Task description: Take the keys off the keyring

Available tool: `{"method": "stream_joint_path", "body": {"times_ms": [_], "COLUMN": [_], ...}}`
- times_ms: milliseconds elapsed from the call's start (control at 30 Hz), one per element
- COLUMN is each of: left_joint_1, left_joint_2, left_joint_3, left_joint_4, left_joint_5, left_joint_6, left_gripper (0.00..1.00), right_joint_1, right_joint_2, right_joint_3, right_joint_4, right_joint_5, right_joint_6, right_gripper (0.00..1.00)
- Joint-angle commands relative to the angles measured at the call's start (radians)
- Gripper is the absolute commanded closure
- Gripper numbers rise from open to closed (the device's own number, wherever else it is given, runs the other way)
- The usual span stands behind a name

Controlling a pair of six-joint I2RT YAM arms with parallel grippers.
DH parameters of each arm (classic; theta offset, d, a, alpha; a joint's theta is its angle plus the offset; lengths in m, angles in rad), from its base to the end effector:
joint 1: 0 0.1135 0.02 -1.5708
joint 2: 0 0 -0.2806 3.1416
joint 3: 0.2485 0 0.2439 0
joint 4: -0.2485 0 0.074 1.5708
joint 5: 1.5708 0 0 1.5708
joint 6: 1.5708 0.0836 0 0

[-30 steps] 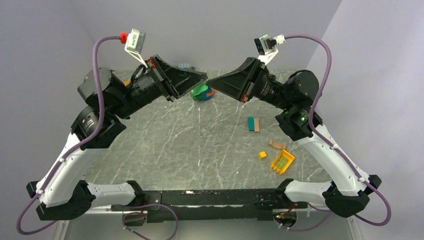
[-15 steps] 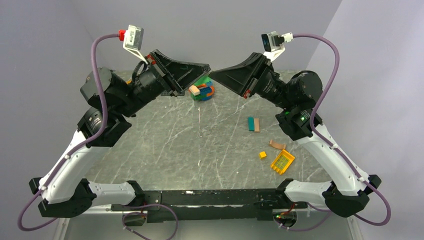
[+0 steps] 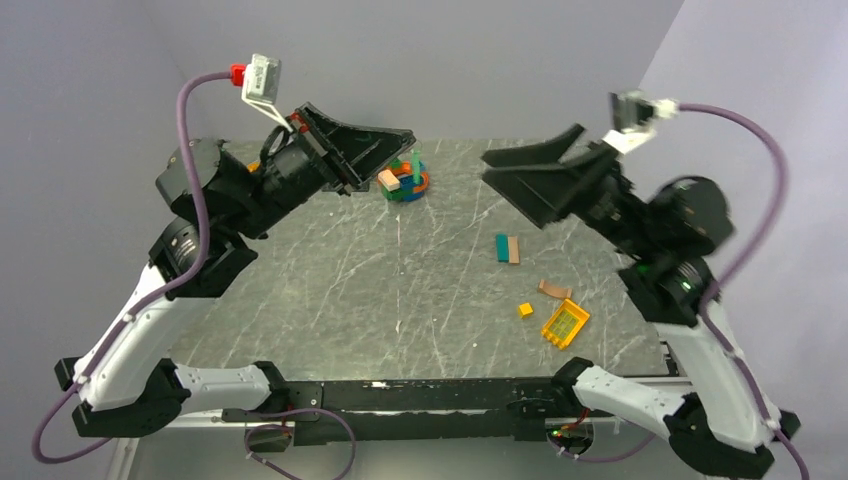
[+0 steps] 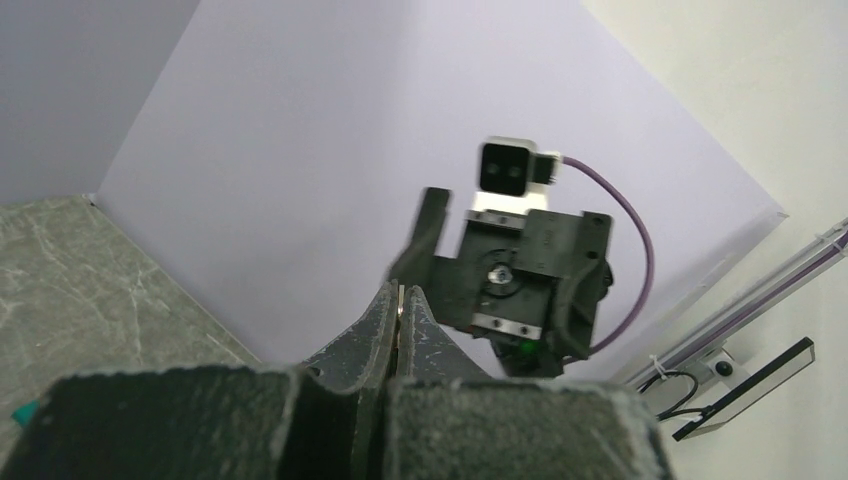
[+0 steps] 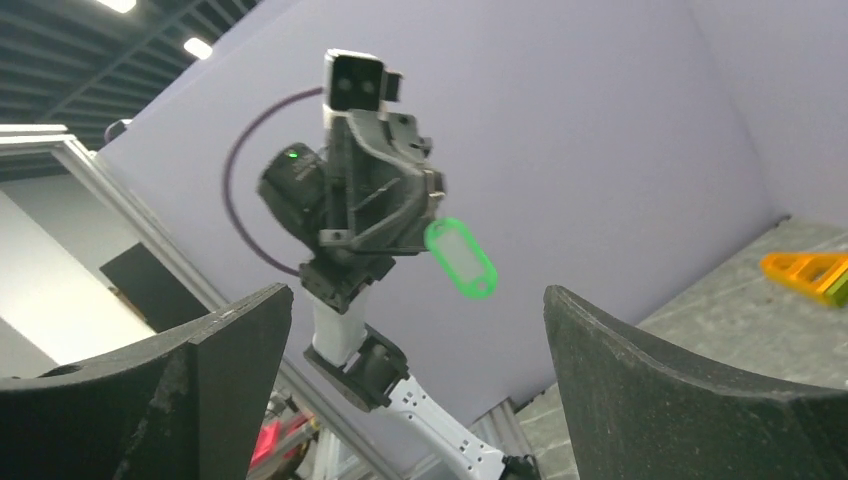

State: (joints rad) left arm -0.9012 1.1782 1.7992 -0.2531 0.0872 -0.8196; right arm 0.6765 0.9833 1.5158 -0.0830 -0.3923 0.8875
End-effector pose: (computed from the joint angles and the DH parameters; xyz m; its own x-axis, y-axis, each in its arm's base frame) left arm 0.1288 -0.1745 0.6157 -0.4554 -0.5978 -0.6597 0.7307 0.1724 -0.6606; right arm 0.1156 0.1338 0.5845 -0.4429 0.5633 -0.6975 -0.7975 0.1078 0.5936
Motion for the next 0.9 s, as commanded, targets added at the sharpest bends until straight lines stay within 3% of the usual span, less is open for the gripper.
{"method": "stream_joint_path", "body": {"times_ms": [0, 400, 700, 867], "left_joint_1": [-0.004, -0.004, -0.005, -0.004], "left_joint_2": [-0.061, -0.147, -0.171, -0.205], "left_joint_3": [-0.032, -0.115, -0.112, -0.153], "left_joint_4": [0.028, -0.046, -0.21, -0.239], "left_joint_5": [-0.047, -0.175, -0.25, -0.336], "left_joint_6": [0.025, -0.003, -0.049, -0.106], "left_gripper": [1.0, 1.0, 1.0, 1.0], "right_joint_1": [-0.015, -0.016, -0.015, -0.015], "right_joint_2": [-0.054, -0.056, 0.137, 0.164], "right_joint_3": [0.052, 0.039, 0.198, 0.192], "right_joint_4": [-0.107, -0.191, -0.264, -0.217], "right_joint_5": [0.023, 0.032, -0.218, -0.183], "right_joint_6": [-0.081, -0.058, -0.068, -0.038], "right_gripper": [0.0, 0.01, 0.08, 0.13]}}
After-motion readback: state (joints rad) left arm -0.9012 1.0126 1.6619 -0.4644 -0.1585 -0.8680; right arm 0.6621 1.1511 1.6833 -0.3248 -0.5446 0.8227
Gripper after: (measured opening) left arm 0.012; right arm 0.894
